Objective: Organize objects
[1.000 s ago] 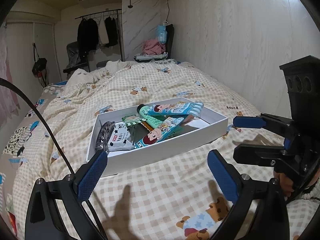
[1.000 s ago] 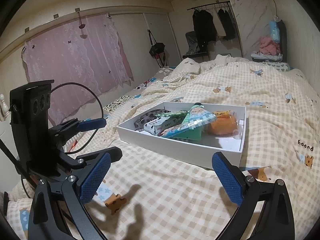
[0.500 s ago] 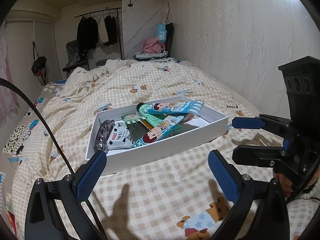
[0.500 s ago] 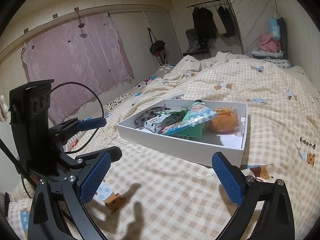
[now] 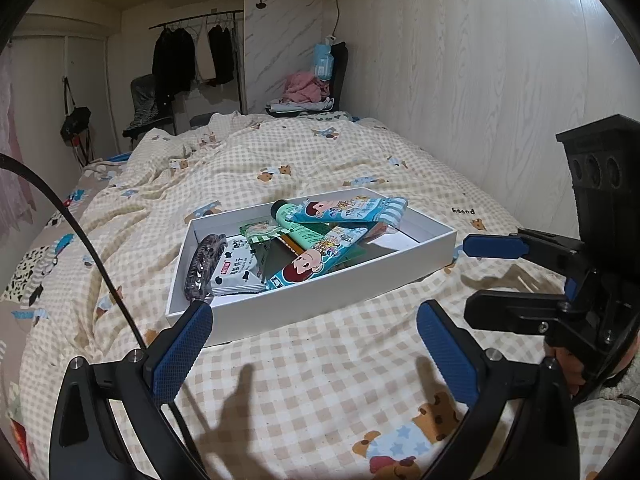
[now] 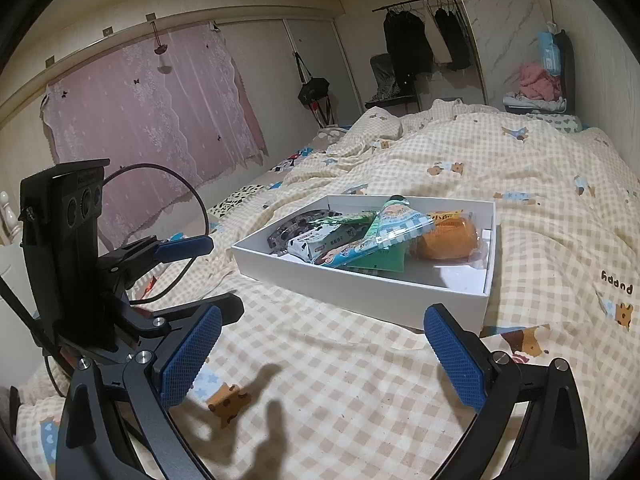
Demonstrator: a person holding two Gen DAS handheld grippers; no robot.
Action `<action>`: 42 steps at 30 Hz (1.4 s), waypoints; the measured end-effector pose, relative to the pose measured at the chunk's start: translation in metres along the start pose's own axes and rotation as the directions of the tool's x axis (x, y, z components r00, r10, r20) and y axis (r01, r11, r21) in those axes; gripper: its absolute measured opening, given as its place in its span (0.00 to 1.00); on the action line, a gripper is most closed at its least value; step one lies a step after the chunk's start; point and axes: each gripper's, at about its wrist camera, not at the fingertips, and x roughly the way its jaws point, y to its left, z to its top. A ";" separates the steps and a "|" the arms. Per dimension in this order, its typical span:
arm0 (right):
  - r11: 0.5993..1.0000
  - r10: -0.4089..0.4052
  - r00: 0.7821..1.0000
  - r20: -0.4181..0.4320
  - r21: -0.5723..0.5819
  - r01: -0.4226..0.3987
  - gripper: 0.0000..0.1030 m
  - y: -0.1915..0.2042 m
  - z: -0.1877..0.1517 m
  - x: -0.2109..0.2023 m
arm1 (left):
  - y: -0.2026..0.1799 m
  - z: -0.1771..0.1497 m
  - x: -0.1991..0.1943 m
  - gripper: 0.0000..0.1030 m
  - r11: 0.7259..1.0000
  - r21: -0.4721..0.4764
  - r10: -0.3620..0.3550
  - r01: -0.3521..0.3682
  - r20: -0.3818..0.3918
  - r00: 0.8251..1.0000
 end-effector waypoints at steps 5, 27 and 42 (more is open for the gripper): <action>1.000 -0.001 1.000 0.006 -0.002 0.001 0.99 0.001 0.000 0.000 | -0.002 0.000 0.000 0.99 1.000 0.011 0.010 -0.010 -0.008 1.000; 1.000 0.001 1.000 0.003 0.002 -0.001 0.99 0.000 0.001 0.000 | -0.007 0.000 0.001 1.00 0.999 0.038 0.010 -0.010 -0.016 1.000; 1.000 0.001 1.000 0.002 0.003 -0.001 0.99 0.001 0.000 0.000 | -0.012 0.000 0.000 1.00 0.999 0.054 -0.009 0.009 -0.006 1.000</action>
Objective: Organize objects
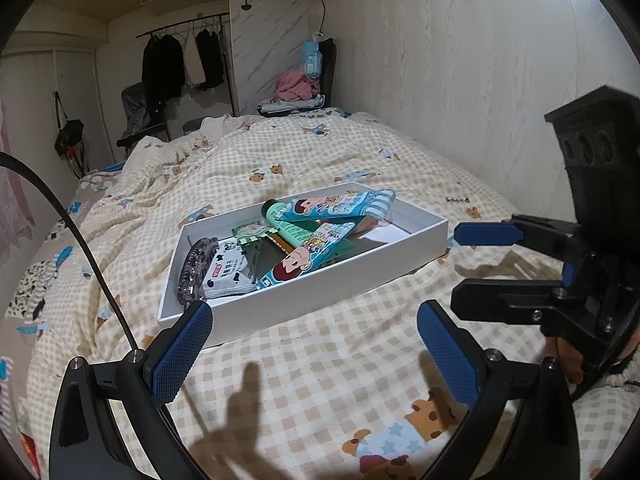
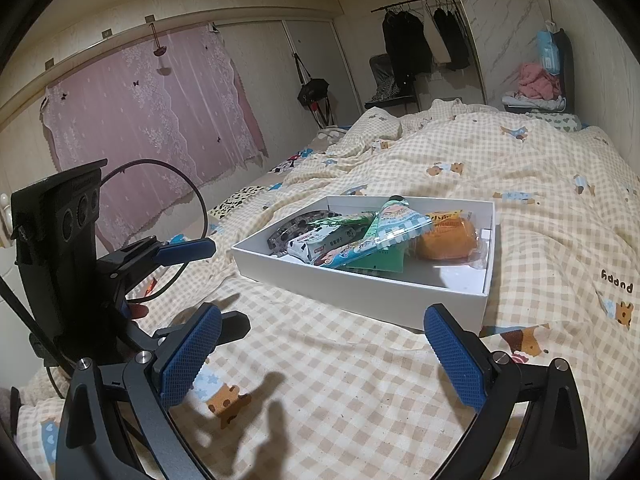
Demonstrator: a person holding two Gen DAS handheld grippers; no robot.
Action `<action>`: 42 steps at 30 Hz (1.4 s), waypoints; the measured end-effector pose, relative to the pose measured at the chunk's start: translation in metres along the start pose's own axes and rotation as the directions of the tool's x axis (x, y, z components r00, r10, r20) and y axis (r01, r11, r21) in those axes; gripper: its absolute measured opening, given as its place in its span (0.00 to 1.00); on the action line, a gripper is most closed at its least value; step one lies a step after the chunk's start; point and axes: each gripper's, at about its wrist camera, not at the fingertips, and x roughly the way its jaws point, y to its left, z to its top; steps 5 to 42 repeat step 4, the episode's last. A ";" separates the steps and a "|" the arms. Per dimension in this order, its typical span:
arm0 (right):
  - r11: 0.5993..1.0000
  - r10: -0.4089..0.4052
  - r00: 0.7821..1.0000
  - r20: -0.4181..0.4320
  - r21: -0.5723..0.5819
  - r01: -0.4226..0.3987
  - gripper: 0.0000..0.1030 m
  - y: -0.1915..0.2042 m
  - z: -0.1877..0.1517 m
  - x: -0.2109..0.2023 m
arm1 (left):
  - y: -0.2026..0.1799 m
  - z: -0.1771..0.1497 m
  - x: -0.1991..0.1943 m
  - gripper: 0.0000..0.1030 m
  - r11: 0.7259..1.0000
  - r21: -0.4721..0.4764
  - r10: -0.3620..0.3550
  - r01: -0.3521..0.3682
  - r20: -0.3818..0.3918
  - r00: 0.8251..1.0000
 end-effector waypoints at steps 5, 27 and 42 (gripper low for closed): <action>1.000 0.000 1.000 0.000 0.001 0.000 0.99 0.000 0.000 0.000 | 0.000 0.001 -0.003 1.00 1.000 -0.003 0.009 -0.009 0.014 1.000; 1.000 0.000 1.000 0.000 0.001 0.000 0.99 0.000 0.000 0.000 | 0.000 0.001 -0.003 1.00 1.000 -0.003 0.009 -0.009 0.014 1.000; 1.000 0.000 1.000 0.000 0.001 0.000 0.99 0.000 0.000 0.000 | 0.000 0.001 -0.003 1.00 1.000 -0.003 0.009 -0.009 0.014 1.000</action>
